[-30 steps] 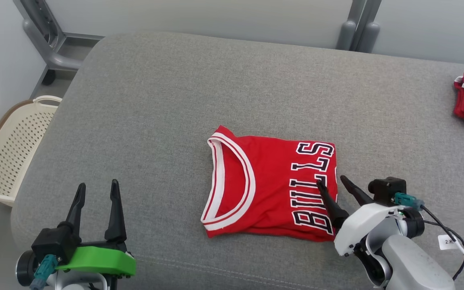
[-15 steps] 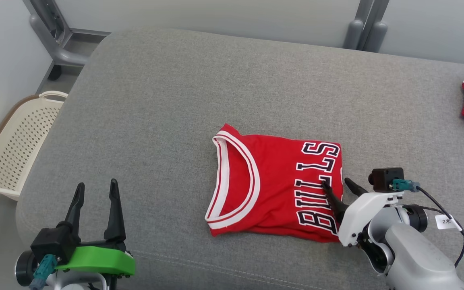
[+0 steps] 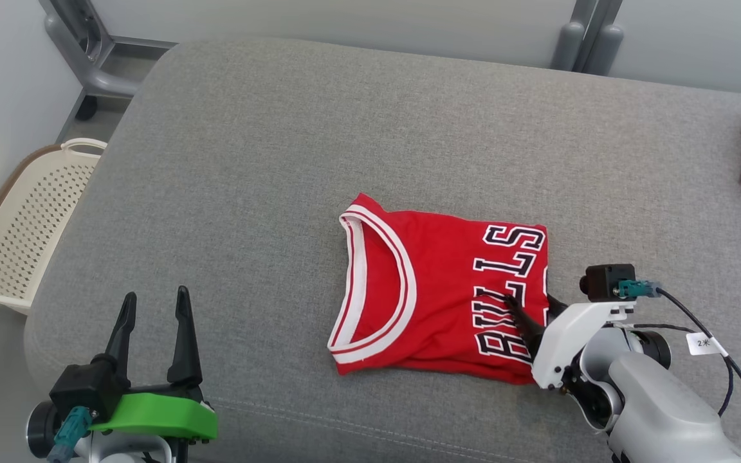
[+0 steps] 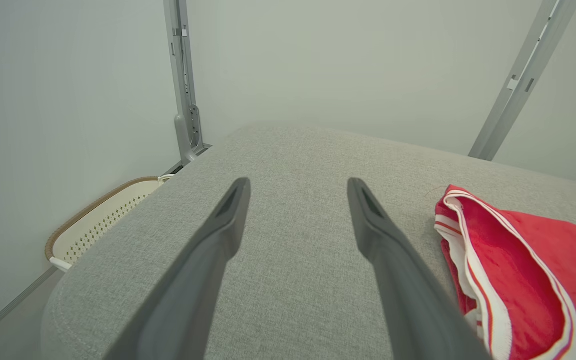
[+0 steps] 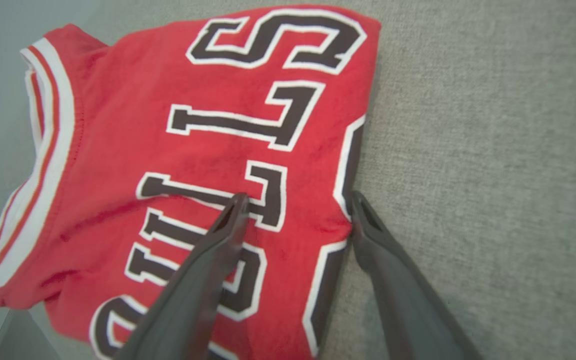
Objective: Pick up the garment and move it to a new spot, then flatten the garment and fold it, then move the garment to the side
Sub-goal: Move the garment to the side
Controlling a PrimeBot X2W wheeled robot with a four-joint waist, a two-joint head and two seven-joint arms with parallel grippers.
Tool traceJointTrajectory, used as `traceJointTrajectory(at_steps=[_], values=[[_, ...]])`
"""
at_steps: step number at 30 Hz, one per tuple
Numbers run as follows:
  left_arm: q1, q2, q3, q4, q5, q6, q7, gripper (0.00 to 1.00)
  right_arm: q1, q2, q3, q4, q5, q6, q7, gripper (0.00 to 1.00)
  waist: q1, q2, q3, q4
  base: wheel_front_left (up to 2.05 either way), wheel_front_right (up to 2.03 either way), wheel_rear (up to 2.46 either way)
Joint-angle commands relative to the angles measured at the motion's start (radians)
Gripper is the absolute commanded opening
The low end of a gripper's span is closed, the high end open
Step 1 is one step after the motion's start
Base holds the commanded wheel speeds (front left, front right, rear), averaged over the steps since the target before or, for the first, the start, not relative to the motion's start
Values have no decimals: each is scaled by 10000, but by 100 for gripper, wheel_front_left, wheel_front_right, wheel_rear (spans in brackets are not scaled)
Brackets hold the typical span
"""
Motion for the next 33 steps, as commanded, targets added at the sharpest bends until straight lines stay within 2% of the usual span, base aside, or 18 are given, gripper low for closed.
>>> traceJointTrajectory(at_steps=[1,11,18,33], values=[[22,8,-7,16,-34,40,-19,100,-38,31,147,56,117,-6,51,0,0,-1,16,-13,0,0,0],[53,8,67,91,-27,50,-19,100,-558,-372,537,-253,435,-7,-874,0,0,-1,-30,-142,0,0,0],[-20,8,91,-25,96,-35,-19,100,-1565,-866,791,-304,441,-6,-1029,0,0,-1,75,-495,0,0,0],[-559,8,584,-475,472,-240,-19,100,-4073,-2311,761,-150,218,-6,-1039,0,0,-1,1319,-1556,0,0,0]])
